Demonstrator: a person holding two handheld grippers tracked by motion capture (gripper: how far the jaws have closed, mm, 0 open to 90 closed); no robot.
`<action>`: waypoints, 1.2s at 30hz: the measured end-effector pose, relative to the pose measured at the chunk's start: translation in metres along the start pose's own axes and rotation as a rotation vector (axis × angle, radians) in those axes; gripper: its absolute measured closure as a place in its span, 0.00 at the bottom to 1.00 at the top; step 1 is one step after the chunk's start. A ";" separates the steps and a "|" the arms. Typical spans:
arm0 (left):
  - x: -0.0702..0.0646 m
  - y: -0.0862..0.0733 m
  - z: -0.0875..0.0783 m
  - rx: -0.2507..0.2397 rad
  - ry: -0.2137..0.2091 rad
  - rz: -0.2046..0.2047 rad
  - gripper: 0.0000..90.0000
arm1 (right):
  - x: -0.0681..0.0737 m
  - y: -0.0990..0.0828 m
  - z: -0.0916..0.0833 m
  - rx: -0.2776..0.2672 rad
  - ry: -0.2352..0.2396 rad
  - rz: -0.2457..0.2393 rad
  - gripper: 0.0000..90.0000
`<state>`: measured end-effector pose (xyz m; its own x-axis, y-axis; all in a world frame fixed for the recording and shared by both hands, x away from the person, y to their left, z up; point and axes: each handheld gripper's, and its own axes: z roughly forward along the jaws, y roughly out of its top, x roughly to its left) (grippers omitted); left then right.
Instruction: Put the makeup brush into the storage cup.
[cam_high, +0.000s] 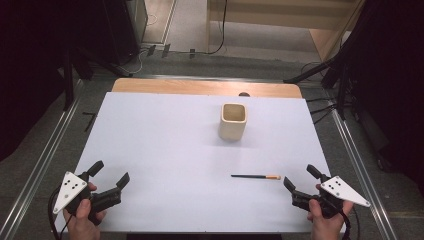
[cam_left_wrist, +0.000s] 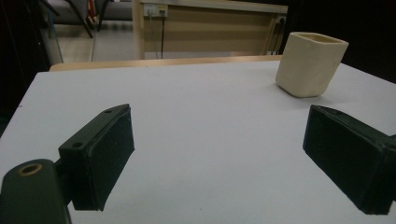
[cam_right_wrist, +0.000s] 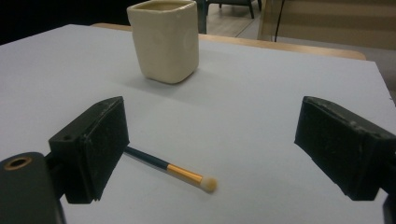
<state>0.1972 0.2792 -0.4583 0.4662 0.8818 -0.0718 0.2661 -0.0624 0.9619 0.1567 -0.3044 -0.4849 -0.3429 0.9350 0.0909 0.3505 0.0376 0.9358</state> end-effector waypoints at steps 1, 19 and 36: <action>0.000 0.000 0.000 0.000 0.000 0.000 0.10 | 0.000 0.000 0.000 0.000 0.000 0.000 0.11; -0.003 -0.001 0.005 0.015 -0.003 0.007 0.11 | -0.001 0.007 -0.001 0.007 -0.005 -0.016 0.15; -0.007 -0.002 0.009 0.032 0.012 0.026 0.11 | -0.004 0.031 0.022 0.125 0.058 -0.086 0.19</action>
<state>0.2009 0.2690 -0.4621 0.4631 0.8852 -0.0436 0.2809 -0.0999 0.9545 0.1883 -0.2989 -0.4642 -0.4248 0.9046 0.0353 0.4224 0.1635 0.8915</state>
